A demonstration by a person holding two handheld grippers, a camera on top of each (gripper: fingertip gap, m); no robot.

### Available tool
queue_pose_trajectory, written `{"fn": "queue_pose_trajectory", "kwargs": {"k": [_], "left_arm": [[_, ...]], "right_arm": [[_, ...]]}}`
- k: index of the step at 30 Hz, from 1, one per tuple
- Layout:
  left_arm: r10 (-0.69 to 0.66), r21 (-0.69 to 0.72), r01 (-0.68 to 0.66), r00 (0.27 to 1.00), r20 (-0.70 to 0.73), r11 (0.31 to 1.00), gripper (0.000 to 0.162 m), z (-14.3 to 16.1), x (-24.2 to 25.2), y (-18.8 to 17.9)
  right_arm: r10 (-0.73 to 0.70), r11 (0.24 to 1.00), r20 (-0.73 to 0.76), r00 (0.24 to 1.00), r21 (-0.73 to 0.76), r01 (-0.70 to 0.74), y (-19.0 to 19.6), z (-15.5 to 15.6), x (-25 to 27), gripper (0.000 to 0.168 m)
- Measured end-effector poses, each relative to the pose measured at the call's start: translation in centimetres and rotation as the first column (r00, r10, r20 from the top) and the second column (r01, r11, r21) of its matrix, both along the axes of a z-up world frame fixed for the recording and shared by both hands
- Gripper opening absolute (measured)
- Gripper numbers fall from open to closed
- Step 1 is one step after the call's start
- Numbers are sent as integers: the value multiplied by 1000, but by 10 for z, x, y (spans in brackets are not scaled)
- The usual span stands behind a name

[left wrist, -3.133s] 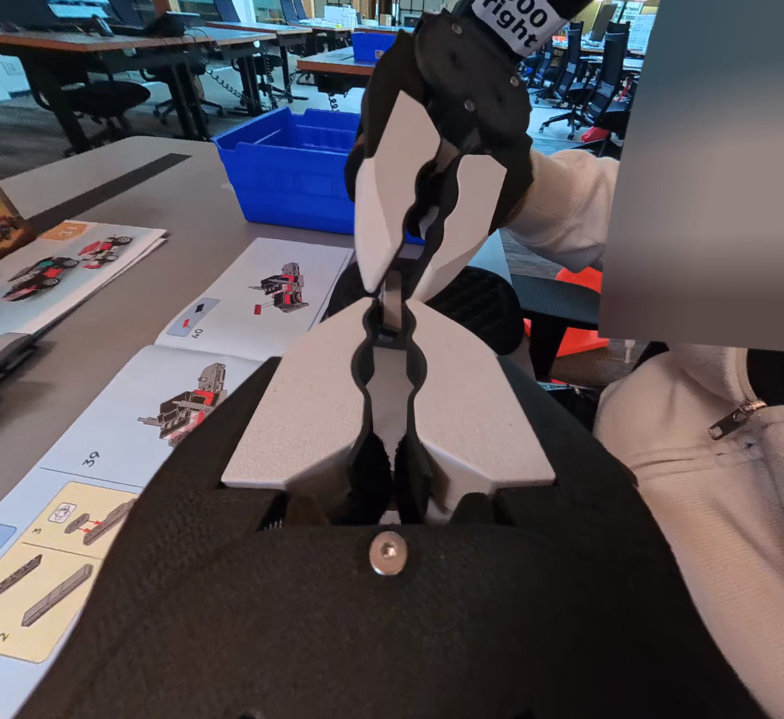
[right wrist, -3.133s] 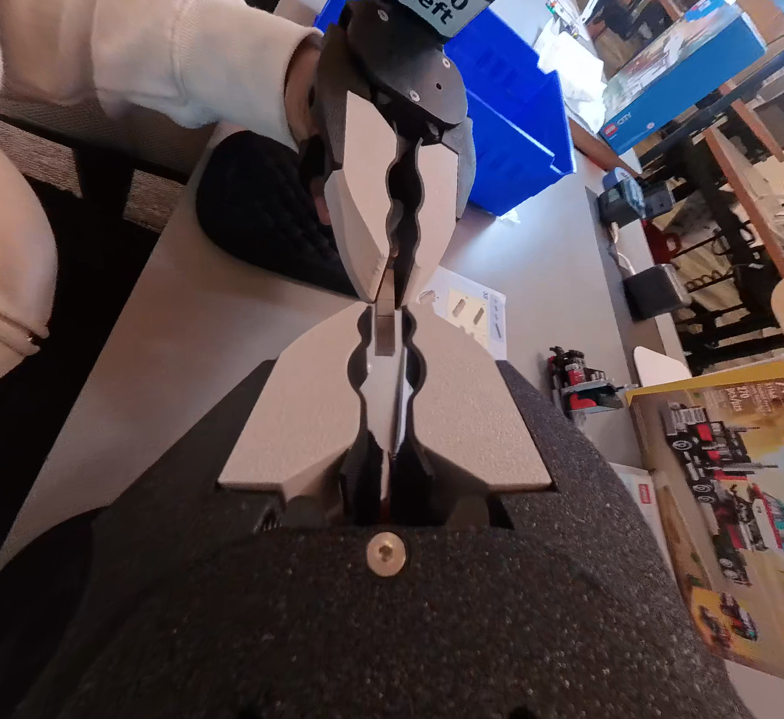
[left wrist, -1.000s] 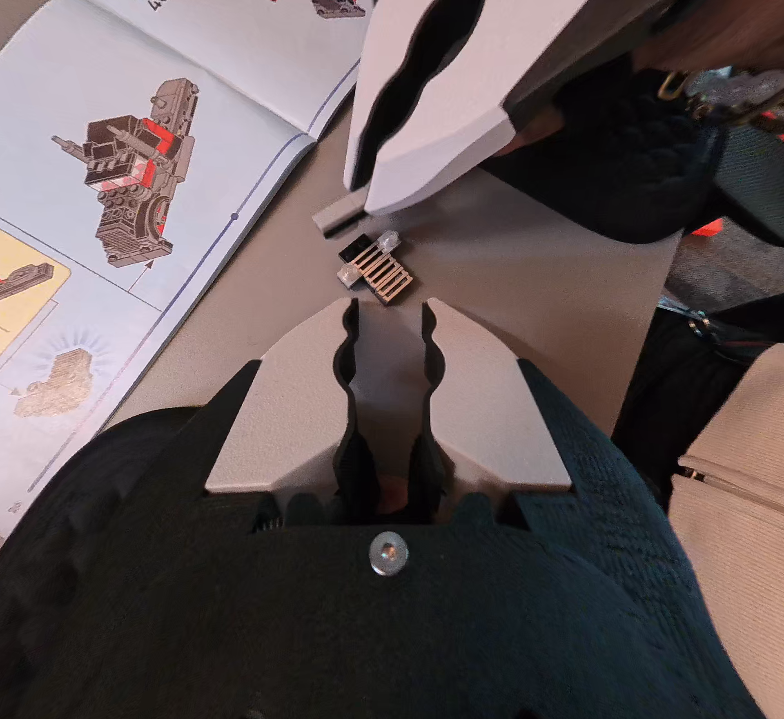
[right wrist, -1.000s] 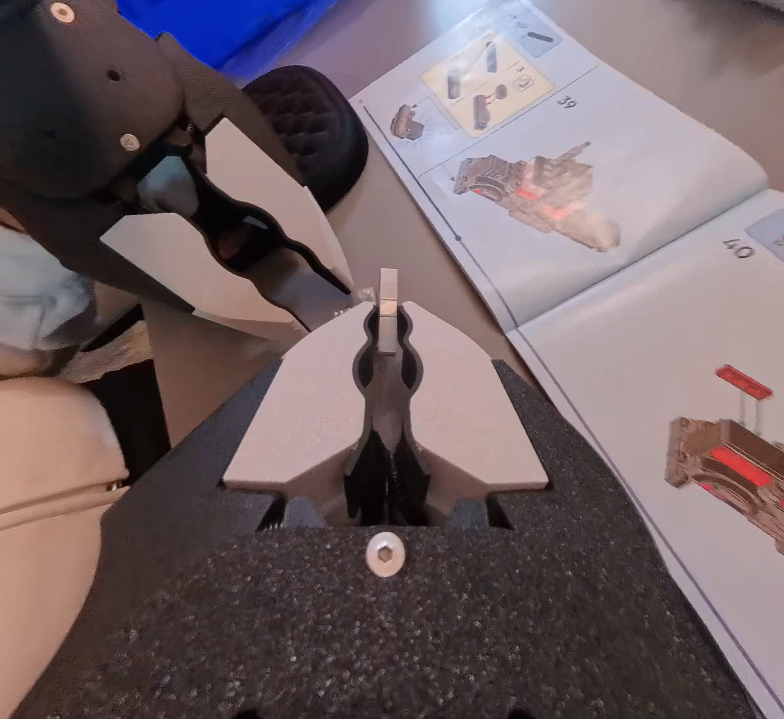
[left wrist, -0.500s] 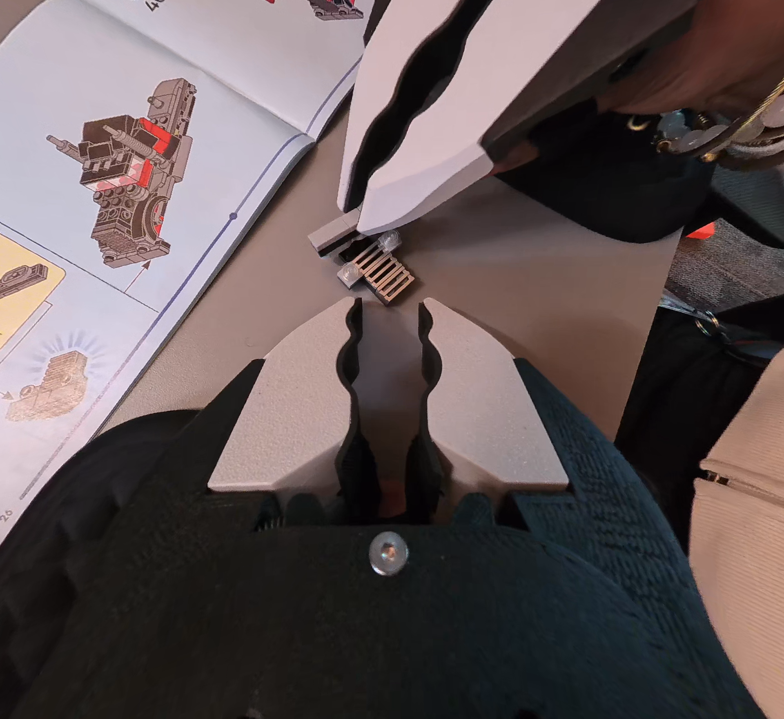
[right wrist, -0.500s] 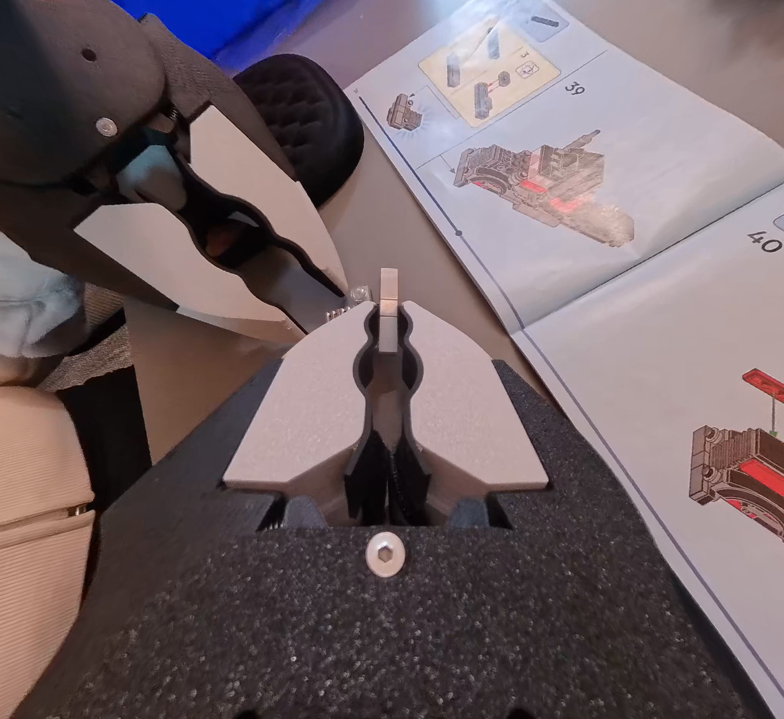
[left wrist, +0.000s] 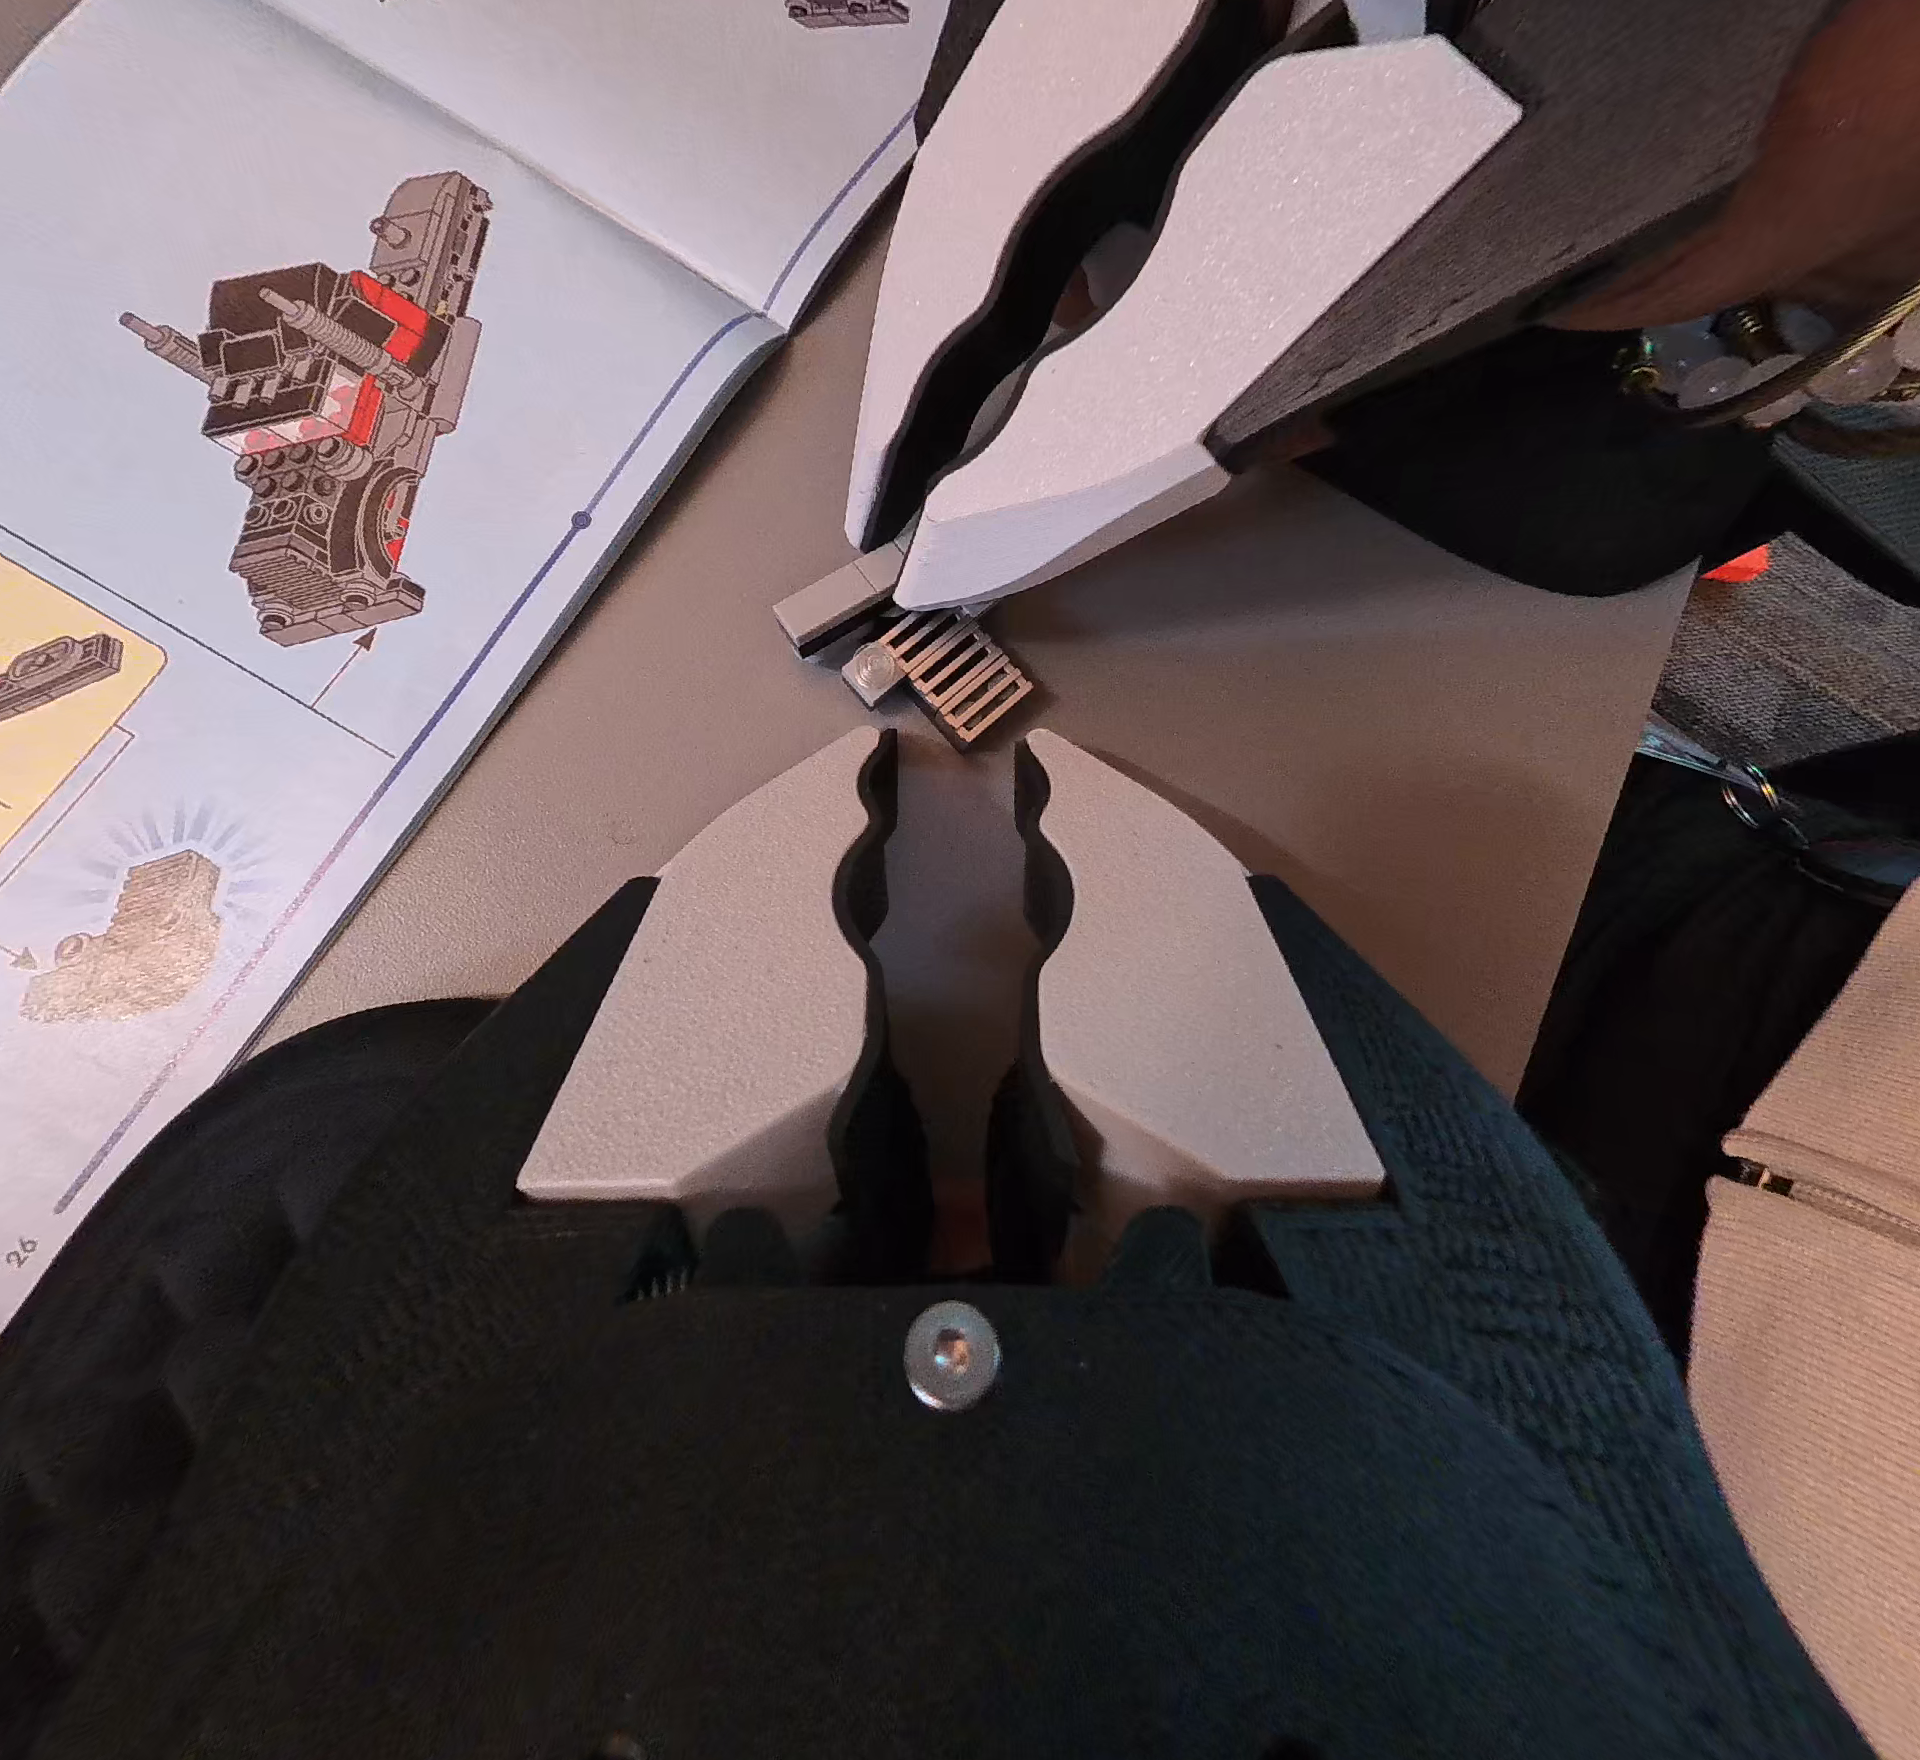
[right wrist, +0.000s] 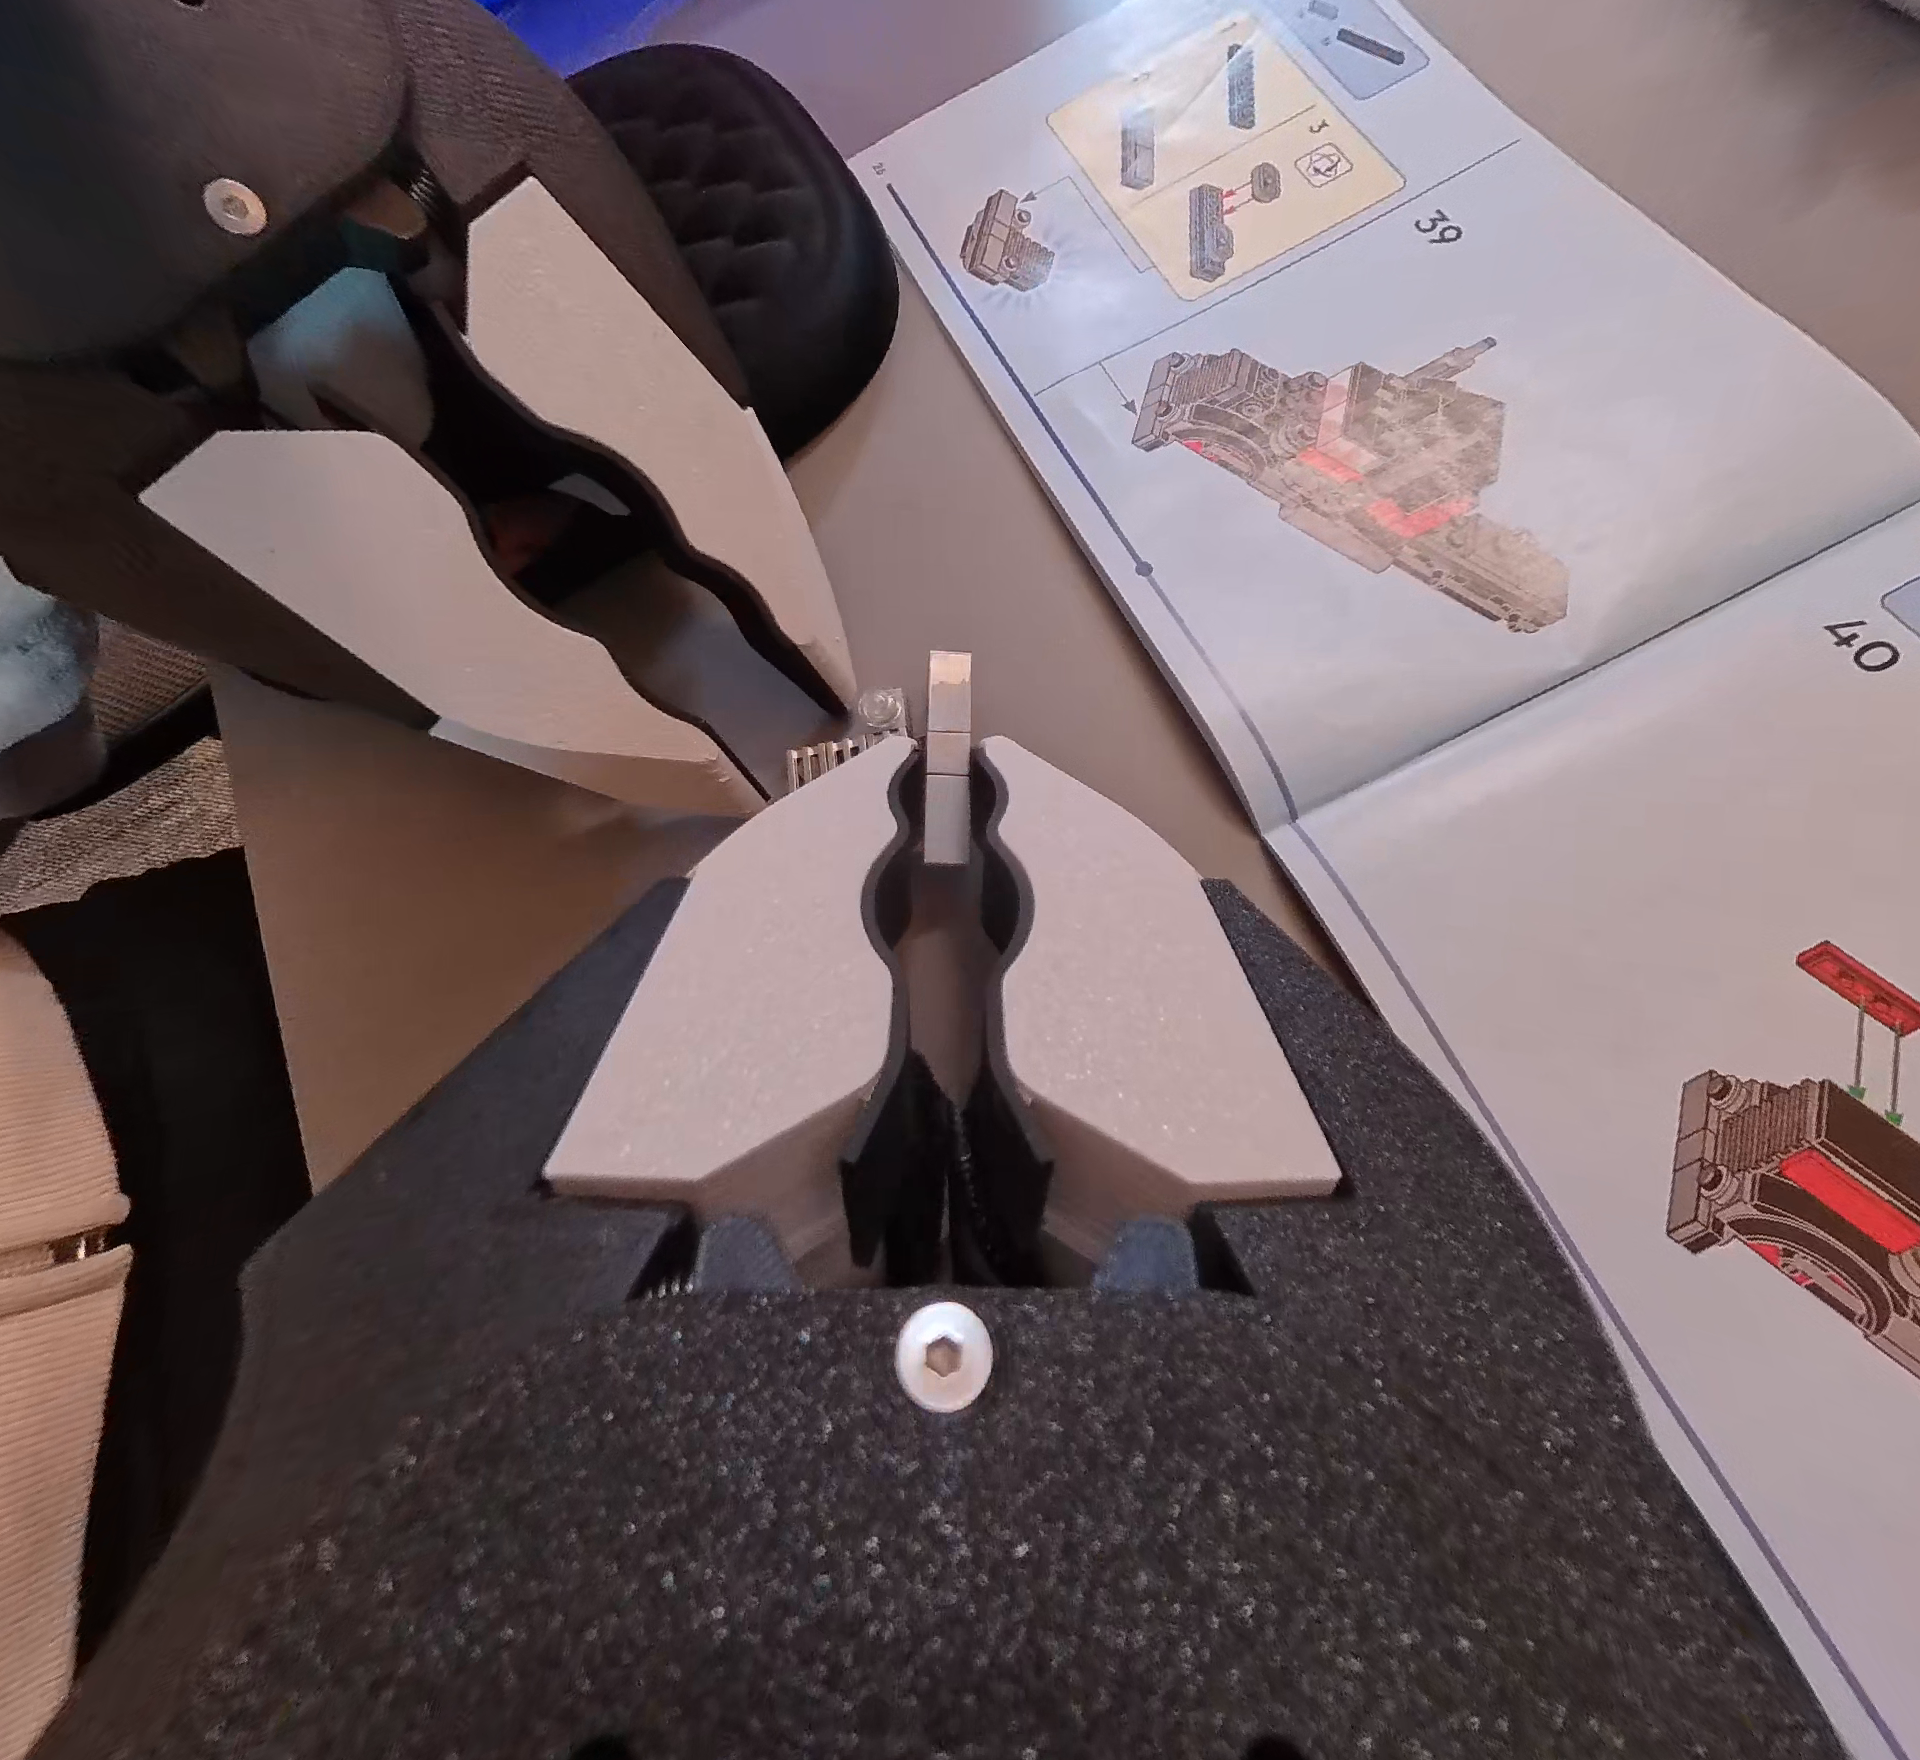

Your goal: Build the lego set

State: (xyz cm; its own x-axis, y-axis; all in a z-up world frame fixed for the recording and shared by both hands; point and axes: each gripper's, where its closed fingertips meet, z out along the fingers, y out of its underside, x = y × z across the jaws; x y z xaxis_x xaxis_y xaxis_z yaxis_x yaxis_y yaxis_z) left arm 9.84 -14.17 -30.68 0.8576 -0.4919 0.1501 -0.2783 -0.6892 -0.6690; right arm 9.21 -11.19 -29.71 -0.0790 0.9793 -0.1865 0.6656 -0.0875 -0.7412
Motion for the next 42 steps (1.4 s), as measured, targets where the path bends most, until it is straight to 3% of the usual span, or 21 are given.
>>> {"fn": "queue_pose_trajectory", "kwargs": {"k": [6,14,42], "left_arm": [[0,-3,1,1000,7,1000,22,0,0,0],[1,-8,-1,1000,16,1000,21,0,0,0],[9,1,-9,1000,0,1000,19,0,-1,1]], "right_arm": [[70,997,38,997,-40,-68,-6,0,2,8],[222,969,61,973,98,-227,-7,0,3,8],[203,976,62,977,65,-207,-5,-1,3,8]]}}
